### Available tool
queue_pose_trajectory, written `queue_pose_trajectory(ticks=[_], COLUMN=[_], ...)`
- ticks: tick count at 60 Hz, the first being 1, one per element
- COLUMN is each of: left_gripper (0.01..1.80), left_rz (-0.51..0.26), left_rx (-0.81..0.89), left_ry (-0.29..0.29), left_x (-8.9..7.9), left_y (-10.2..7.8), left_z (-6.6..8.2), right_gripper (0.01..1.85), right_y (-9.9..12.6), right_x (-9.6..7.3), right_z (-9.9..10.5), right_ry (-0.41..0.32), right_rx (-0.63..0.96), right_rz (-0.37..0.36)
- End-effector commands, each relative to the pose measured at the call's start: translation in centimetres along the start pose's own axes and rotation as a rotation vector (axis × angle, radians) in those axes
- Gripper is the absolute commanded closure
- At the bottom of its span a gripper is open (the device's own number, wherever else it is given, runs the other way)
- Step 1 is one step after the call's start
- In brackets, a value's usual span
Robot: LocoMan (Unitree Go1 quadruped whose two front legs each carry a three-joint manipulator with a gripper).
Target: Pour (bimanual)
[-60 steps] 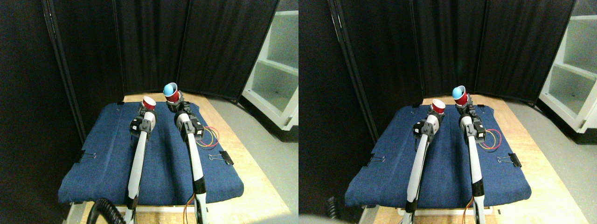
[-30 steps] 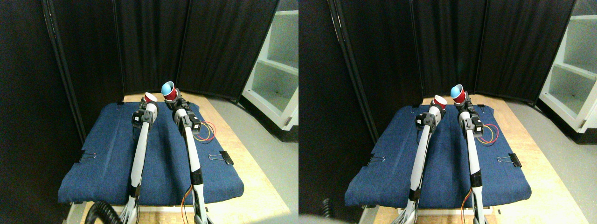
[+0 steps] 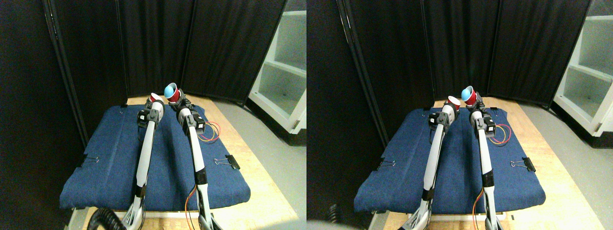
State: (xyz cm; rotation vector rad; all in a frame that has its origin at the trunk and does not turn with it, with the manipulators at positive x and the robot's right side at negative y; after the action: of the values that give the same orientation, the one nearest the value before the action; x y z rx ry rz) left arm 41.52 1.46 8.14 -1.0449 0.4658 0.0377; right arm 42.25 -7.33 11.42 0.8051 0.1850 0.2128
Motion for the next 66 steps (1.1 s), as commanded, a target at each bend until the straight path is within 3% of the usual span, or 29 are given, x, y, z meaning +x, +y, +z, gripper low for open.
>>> queue_pose_trajectory(ticks=[1, 31, 66], left_gripper=[1.48, 1.48, 1.48], left_rz=[-0.016, -0.009, -0.007], left_rx=[-0.017, -0.012, -0.025], left_ry=[0.004, 0.006, 0.011], left_x=[0.1, 0.0, -0.9], left_y=[-0.5, -0.2, -0.2], left_z=[-0.4, -0.9, -0.9], right_gripper=[1.5, 1.51, 1.49], right_y=[0.9, 2.1, 2.5], right_x=[0.2, 0.6, -0.6], right_z=[0.0, 0.0, 0.6], right_ry=[-0.013, 0.004, 0.011], right_rx=[-0.027, -0.21, -0.371], right_rz=[0.007, 0.078, 0.105])
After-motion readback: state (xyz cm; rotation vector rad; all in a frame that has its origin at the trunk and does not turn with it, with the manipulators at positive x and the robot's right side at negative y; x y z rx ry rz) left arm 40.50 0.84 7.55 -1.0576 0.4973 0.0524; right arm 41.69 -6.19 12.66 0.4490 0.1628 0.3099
